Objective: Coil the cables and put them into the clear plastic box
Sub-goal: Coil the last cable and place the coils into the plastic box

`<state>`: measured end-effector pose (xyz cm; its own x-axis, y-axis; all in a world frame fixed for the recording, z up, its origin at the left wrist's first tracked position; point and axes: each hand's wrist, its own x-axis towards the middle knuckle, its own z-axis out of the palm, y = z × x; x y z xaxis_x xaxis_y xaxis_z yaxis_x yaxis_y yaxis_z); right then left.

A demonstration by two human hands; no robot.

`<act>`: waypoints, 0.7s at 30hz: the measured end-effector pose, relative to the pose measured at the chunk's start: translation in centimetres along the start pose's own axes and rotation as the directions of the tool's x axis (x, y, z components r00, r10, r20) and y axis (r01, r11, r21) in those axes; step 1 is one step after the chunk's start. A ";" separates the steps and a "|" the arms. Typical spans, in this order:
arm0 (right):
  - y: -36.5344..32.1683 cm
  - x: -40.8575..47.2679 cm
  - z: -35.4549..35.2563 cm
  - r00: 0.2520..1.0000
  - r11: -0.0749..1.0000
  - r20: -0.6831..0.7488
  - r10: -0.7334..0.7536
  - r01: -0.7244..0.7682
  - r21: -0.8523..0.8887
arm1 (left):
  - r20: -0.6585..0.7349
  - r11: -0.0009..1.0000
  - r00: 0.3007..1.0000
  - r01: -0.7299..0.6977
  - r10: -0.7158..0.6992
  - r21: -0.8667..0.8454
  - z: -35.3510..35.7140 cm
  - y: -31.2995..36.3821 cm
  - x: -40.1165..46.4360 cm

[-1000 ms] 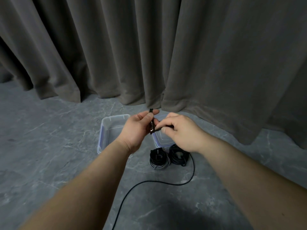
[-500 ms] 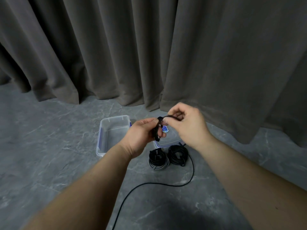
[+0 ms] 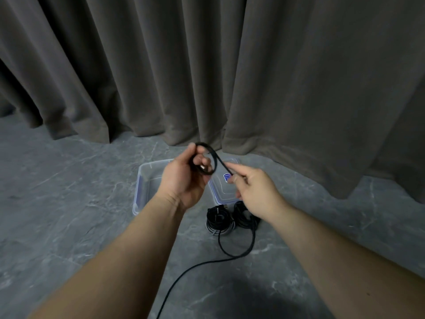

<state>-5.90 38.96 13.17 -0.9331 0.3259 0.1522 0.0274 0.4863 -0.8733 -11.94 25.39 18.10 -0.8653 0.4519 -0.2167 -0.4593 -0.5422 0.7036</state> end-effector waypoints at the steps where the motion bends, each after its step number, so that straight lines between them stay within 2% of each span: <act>1: 0.2 -0.3 0.2 1.000 0.998 0.024 -0.011 0.013 -0.069 | -0.044 0.998 0.999 -0.023 0.020 -0.055 -0.3 0.5 0.2; 3: 0.4 -0.9 0.3 1.000 0.983 -0.006 -0.027 0.026 -0.181 | -0.112 0.984 0.993 -0.062 0.044 -0.164 -1.0 1.3 0.6; 5: 0.2 -1.4 0.3 0.998 0.960 -0.032 -0.056 0.045 -0.278 | -0.144 0.976 0.986 -0.106 0.079 -0.189 -1.6 1.7 0.8; 6: -0.1 -1.5 0.3 0.998 0.949 0.013 -0.068 0.069 -0.307 | -0.145 0.981 0.984 -0.125 0.104 -0.149 -1.7 1.6 0.9; 8: -1.2 -1.7 0.5 0.981 0.930 0.190 -0.049 0.114 -0.349 | -0.125 0.987 0.979 -0.163 0.161 -0.008 -1.7 1.0 1.0; 11: -3.1 -1.3 0.5 0.935 0.925 0.353 -0.034 0.163 -0.344 | -0.097 0.933 0.962 -0.216 0.253 0.288 -2.0 -0.1 1.0; 13: -4.1 -1.0 0.2 0.935 0.923 0.342 -0.091 0.208 -0.323 | -0.046 0.851 0.959 -0.227 0.281 0.474 -2.4 -0.8 0.7; 15: -4.6 -0.6 -0.3 0.955 0.944 0.263 -0.139 0.208 -0.256 | 0.022 0.767 0.965 -0.223 0.263 0.602 -2.8 -1.2 0.3; 18: -4.6 -0.1 -0.9 0.980 0.986 0.142 -0.137 0.149 -0.077 | 0.081 0.696 0.970 -0.220 0.228 0.683 -3.1 -1.3 0.0; 21: -4.4 0.2 -1.5 0.983 0.990 0.121 -0.137 0.140 -0.012 | 0.116 0.663 0.967 -0.240 0.226 0.709 -3.3 -0.9 -0.1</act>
<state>-5.67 38.08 17.68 -0.9646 0.1553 0.2133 -0.0988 0.5369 -0.8378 -12.05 23.54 15.26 -0.9174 0.3970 0.0279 0.0454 0.0348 0.9984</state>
